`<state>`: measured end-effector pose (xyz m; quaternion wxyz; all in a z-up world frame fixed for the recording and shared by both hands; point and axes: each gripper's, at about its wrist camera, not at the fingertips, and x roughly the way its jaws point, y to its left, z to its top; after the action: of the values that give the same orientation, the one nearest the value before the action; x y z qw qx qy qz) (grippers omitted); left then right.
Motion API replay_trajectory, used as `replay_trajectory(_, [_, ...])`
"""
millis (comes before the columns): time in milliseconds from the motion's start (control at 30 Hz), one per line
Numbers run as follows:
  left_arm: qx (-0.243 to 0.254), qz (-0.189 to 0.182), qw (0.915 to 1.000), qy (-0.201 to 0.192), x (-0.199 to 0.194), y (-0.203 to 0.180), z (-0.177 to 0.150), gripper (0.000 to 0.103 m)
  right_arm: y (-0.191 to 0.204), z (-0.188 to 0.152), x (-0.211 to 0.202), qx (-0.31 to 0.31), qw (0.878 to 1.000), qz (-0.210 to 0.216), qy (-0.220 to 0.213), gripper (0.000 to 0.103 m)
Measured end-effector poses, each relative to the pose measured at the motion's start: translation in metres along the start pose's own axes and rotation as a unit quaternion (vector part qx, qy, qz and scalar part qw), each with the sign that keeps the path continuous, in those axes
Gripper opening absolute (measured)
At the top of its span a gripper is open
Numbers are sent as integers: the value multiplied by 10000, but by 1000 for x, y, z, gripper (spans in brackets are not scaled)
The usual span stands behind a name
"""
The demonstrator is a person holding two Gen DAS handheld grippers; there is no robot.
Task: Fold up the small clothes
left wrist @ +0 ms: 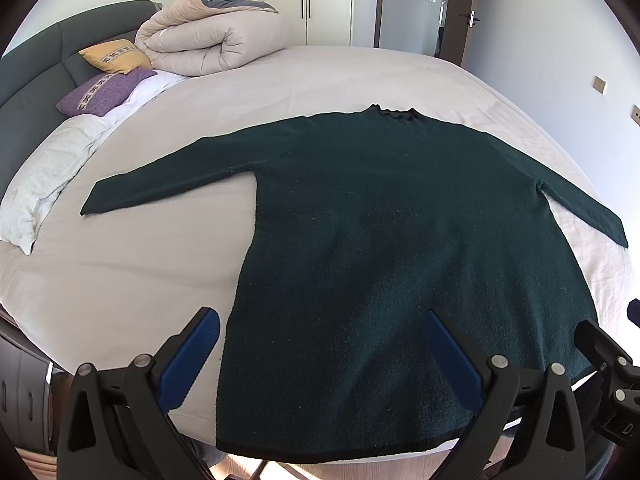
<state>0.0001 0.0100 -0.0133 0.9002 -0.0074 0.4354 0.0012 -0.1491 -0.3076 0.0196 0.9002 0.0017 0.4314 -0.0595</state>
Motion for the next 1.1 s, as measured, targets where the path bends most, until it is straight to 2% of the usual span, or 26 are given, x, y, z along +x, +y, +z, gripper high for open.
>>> replay_trajectory(1100, [-7,3,10000,35,3,-5,1,103,0,-2,1,1,10000,0,15,103])
